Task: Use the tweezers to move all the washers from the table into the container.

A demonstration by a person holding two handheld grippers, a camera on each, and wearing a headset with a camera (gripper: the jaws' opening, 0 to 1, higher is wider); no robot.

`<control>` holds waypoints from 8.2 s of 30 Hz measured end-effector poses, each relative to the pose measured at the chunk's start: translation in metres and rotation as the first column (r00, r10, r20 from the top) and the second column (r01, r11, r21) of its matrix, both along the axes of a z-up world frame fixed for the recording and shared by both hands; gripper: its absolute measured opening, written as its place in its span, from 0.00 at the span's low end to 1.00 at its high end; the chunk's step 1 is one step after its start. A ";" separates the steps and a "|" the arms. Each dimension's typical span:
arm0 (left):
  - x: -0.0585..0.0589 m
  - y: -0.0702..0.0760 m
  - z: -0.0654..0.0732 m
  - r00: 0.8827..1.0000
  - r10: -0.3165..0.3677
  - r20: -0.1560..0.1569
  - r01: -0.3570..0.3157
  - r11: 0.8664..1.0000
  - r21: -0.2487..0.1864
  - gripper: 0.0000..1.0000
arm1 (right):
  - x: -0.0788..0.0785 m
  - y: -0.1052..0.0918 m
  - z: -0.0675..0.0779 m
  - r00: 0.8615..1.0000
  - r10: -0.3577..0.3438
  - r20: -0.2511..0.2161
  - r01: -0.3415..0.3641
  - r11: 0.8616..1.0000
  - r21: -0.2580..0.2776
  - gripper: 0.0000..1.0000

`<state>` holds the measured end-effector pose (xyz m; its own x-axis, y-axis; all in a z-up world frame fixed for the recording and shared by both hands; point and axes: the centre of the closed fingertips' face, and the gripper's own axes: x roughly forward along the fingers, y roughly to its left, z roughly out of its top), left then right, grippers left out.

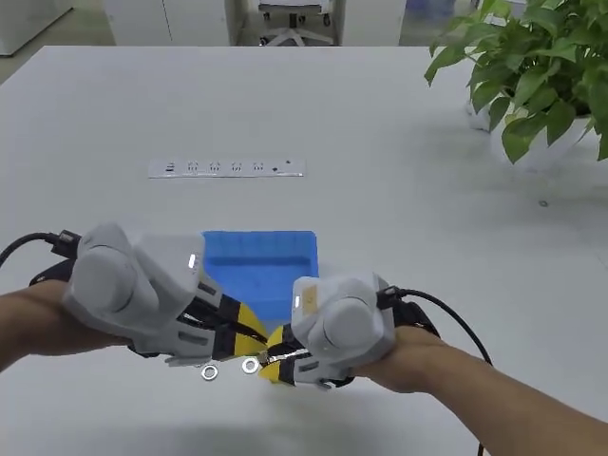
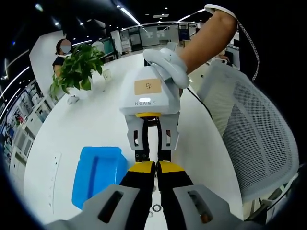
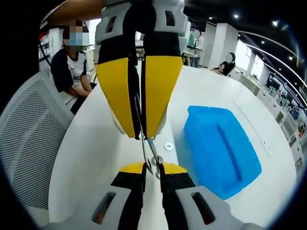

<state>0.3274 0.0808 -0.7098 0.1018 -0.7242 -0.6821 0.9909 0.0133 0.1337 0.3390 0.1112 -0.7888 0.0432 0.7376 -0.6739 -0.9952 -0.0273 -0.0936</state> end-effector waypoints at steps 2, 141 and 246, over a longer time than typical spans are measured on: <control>0.001 0.000 -0.002 1.000 -0.003 -0.001 0.003 1.000 0.001 0.06 | 0.001 0.000 -0.001 1.000 -0.002 -0.004 0.002 1.000 0.000 0.13; 0.083 0.005 0.076 0.999 0.049 0.005 -0.049 0.999 -0.019 0.06 | 0.078 0.007 0.081 0.998 -0.062 -0.030 0.064 0.996 0.070 0.09; 0.098 -0.005 0.051 0.999 0.045 -0.017 -0.045 0.999 -0.017 0.06 | 0.098 -0.009 0.056 0.997 -0.054 0.058 0.052 0.998 0.038 0.11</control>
